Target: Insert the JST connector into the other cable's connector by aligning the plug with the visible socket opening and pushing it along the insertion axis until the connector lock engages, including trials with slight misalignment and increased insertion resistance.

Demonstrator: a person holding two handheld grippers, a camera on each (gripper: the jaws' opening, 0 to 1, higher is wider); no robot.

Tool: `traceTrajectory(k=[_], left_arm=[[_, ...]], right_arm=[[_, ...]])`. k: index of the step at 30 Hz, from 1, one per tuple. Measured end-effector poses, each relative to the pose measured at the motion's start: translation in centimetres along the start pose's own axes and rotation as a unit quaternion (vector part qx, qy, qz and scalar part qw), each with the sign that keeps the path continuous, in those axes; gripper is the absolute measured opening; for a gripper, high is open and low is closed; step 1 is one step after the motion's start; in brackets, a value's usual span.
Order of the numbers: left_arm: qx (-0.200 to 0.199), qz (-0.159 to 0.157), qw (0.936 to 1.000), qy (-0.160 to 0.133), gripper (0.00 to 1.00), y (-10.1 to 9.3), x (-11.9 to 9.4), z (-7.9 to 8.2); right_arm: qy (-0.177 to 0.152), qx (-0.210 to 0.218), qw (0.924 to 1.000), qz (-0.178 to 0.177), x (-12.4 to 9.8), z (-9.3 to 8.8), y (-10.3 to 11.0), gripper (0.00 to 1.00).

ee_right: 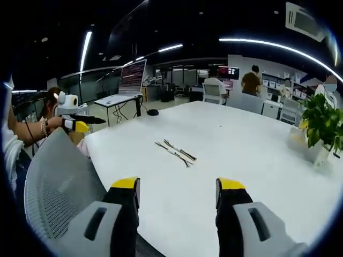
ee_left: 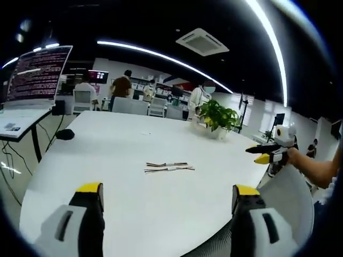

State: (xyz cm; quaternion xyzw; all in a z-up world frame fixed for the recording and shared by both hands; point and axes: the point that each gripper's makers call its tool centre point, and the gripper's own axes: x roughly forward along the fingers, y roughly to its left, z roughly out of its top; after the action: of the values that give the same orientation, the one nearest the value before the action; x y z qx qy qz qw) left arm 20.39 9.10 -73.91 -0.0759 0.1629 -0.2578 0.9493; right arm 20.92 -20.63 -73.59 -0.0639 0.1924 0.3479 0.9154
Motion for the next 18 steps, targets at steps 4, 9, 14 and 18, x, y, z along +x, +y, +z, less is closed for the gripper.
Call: traceTrajectory(k=[4,9,14,18], left_arm=[[0.001,0.002,1.0000,-0.007,0.99,-0.17,-0.28,0.31],[0.013,-0.005,0.9999,0.007,0.99,-0.75,-0.22,-0.24],[0.006,-0.006,1.0000,0.001,0.99,-0.85,-0.23,-0.12],[0.001,-0.009,1.0000,-0.002,0.99,-0.98,-0.15,-0.15]], right_arm=[[-0.004,0.003,1.0000,-0.001,-0.03,0.10,0.08,0.54],[-0.006,0.016,0.9999,0.000,-0.14,-0.15,0.17,0.56],[-0.011,0.027,0.9996,-0.004,-0.36,-0.49,-0.05,0.55],[-0.014,0.032,0.9993,-0.009,-0.68,-0.53,-0.31,0.55]])
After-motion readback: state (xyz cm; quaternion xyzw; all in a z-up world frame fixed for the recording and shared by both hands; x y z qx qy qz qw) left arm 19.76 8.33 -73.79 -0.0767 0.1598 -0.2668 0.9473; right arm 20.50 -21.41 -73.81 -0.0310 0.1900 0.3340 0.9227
